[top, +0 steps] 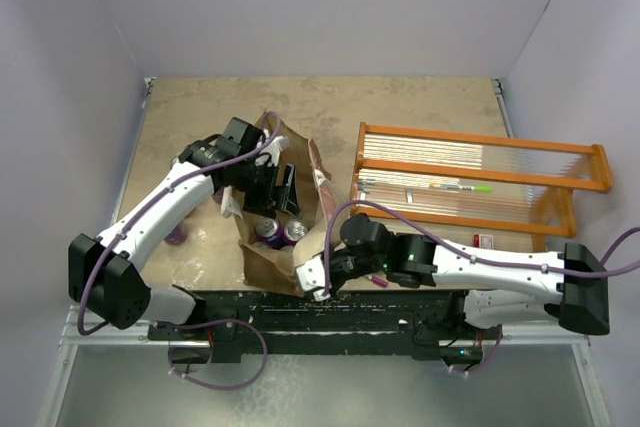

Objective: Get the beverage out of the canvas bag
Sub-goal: Adjust the canvas bag at the center of the board, then take out the drink from the canvas bag.

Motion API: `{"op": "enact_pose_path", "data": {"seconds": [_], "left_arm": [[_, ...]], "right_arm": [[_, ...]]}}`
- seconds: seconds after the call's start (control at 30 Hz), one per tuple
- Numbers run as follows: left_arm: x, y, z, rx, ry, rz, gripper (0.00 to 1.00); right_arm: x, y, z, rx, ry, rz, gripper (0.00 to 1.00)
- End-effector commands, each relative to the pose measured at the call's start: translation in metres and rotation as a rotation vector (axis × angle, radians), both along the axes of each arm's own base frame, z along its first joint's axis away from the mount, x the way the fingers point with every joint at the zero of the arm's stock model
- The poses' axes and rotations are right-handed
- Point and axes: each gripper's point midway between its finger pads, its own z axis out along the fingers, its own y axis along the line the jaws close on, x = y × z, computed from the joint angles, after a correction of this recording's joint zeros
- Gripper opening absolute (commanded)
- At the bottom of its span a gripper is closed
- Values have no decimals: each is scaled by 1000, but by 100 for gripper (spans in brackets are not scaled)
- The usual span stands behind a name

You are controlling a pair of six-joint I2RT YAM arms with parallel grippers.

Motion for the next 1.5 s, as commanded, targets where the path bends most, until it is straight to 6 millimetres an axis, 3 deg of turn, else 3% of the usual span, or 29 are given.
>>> {"op": "enact_pose_path", "data": {"seconds": [0.0, 0.17, 0.3, 0.6, 0.83, 1.13, 1.47], "left_arm": [[6, 4, -12, 60, -66, -43, 78], [5, -3, -17, 129, -124, -105, 73], [4, -7, -19, 166, -160, -121, 69], [-3, -21, -38, 188, -144, -143, 65], [-8, -31, -49, 245, -154, -131, 69], [-21, -24, -69, 348, -155, -147, 85], [-37, -14, -107, 406, -101, -172, 87]], "right_arm": [[-18, -11, -50, -123, 71, 58, 11], [-17, -22, -78, -210, 65, 54, 7], [-18, -27, -81, -221, 68, 49, 2], [-26, -42, -63, -235, 79, 67, 0], [-23, -38, -42, -174, 90, 27, 0], [-15, -36, -36, -166, 73, -14, 0], [-10, -40, -36, -171, 64, -48, 0]]}}
